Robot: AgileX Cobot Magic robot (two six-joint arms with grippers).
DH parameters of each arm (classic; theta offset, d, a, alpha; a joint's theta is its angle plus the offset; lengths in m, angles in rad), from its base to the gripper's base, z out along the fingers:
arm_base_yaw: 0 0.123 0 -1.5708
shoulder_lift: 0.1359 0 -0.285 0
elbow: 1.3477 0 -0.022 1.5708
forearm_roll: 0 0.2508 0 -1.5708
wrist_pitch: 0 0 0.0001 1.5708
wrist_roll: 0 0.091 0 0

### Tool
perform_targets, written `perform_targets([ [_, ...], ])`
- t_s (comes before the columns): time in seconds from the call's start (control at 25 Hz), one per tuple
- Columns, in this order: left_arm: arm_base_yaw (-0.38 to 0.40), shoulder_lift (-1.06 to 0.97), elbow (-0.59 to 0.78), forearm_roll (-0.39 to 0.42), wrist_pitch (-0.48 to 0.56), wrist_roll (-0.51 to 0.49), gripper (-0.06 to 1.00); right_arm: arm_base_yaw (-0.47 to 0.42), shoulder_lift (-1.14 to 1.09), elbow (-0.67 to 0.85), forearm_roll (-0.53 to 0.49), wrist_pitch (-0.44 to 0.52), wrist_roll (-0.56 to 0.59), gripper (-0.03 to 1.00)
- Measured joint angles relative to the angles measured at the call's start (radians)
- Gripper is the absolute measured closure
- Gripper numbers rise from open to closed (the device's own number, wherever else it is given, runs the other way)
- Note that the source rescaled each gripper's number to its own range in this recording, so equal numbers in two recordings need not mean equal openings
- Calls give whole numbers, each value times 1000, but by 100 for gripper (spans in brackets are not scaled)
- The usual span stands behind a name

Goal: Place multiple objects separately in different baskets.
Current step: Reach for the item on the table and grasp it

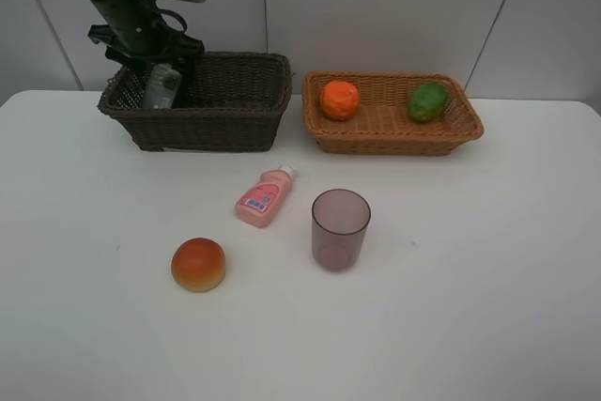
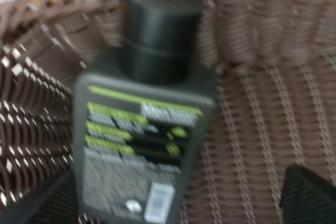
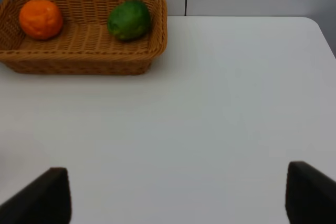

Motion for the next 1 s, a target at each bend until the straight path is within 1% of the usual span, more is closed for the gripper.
perform_targets([
  [0.28,-74,-73,0,-17,93,1,-5,0,0,0,0,0,0,27],
  [0.48,-145,-106,0,-46,113,3,-5,0,0,0,0,0,0,27],
  [0.76,-275,-111,-47,-51,146,4,-5,0,0,0,-1,0,0,27],
  [1.0,-391,-111,-81,-56,201,48,-5,0,0,0,0,0,0,27],
])
